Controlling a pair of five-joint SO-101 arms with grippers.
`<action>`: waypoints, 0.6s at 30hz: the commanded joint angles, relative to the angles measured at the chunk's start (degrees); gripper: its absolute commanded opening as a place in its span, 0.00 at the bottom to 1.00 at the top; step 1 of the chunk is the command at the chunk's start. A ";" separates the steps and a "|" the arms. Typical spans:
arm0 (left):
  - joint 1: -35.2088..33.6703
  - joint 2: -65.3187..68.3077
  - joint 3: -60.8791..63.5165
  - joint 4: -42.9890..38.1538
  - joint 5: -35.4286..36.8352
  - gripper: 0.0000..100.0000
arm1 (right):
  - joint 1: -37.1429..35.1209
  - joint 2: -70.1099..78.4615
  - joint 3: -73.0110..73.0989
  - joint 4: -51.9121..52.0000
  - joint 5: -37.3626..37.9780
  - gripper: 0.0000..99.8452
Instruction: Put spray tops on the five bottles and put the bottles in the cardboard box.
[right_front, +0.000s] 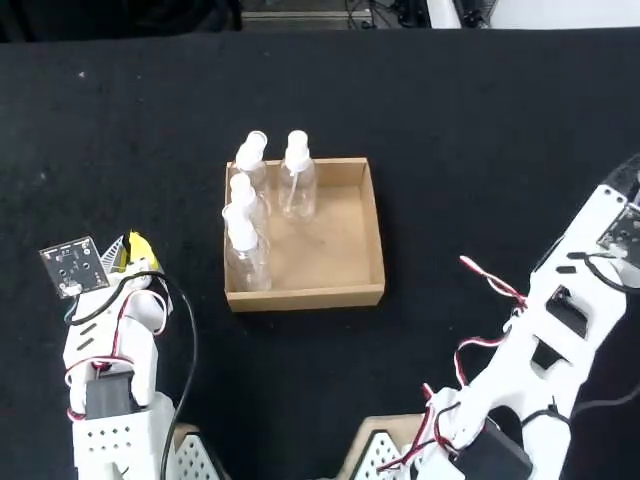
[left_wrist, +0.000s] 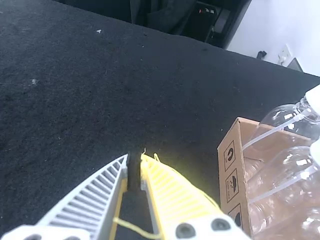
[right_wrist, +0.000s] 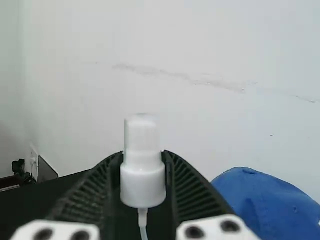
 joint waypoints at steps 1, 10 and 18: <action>-0.57 -1.14 1.27 0.26 -0.35 0.03 | -1.14 -0.13 -0.13 -2.20 0.18 0.01; -0.57 -1.14 1.27 0.26 -0.35 0.03 | -1.14 -0.13 3.56 -2.81 0.18 0.01; -0.66 -1.14 1.27 1.41 -0.35 0.03 | -1.05 5.23 7.34 -13.63 0.44 0.01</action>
